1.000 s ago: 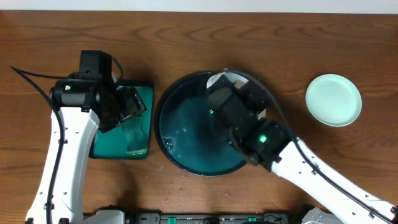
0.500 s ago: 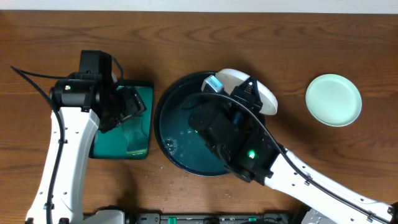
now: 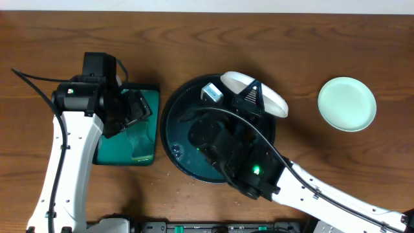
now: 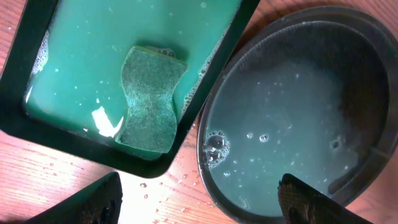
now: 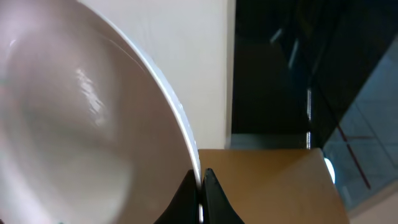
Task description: Clean dirty plates on tray and stack at the side
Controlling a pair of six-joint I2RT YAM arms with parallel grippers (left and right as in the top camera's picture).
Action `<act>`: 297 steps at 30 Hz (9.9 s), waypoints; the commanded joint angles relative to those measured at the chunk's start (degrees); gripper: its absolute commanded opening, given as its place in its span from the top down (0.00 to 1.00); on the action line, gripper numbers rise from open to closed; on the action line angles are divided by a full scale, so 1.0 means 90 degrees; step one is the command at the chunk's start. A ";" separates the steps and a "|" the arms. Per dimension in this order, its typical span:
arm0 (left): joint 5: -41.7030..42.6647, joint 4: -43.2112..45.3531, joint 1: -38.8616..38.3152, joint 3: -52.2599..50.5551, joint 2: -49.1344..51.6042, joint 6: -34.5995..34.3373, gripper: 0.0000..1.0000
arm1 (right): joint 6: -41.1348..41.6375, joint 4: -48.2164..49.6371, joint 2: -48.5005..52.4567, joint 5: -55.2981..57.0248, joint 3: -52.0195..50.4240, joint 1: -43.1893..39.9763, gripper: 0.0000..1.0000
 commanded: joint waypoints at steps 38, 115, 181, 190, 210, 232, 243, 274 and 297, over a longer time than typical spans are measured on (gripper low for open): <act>-0.0015 -0.0039 0.0022 0.0015 -0.0068 -0.0058 0.19 | 0.8599 -0.2907 0.0685 -1.0027 0.0010 -0.8456 0.99; -0.0015 -0.0039 0.0022 0.0012 -0.0068 -0.0058 0.19 | 0.6411 -0.6113 -0.3823 -1.1846 0.0015 -0.6096 0.01; -0.0015 -0.0039 0.0022 0.0015 -0.0068 -0.0058 0.19 | 0.5775 0.1775 -0.8767 -1.0938 -0.7361 -0.6528 0.01; -0.0015 -0.0039 0.0022 0.0012 -0.0068 -0.0058 0.19 | 0.4328 0.1690 -0.8767 -0.9821 -0.7359 -0.6793 0.01; -0.0015 -0.0039 0.0022 0.0012 -0.0068 -0.0058 0.19 | 0.5486 0.1627 -0.8767 -0.8779 -0.7356 -0.7312 0.01; -0.0015 -0.0039 0.0022 0.0012 -0.0068 -0.0058 0.19 | 0.5292 0.1654 -0.8767 -0.8641 -0.7359 -0.7312 0.01; -0.0015 -0.0039 0.0022 0.0012 -0.0068 -0.0058 0.19 | 0.5292 0.1654 -0.8767 -0.8641 -0.7359 -0.7312 0.01; -0.0015 -0.0039 0.0022 0.0012 -0.0068 -0.0058 0.19 | 0.5292 0.1654 -0.8767 -0.8643 -0.7359 -0.6455 0.01; -0.0015 -0.0039 0.0022 0.0012 -0.0068 -0.0058 0.19 | 0.5292 0.1654 -0.8767 -0.8643 -0.7359 -0.6465 0.01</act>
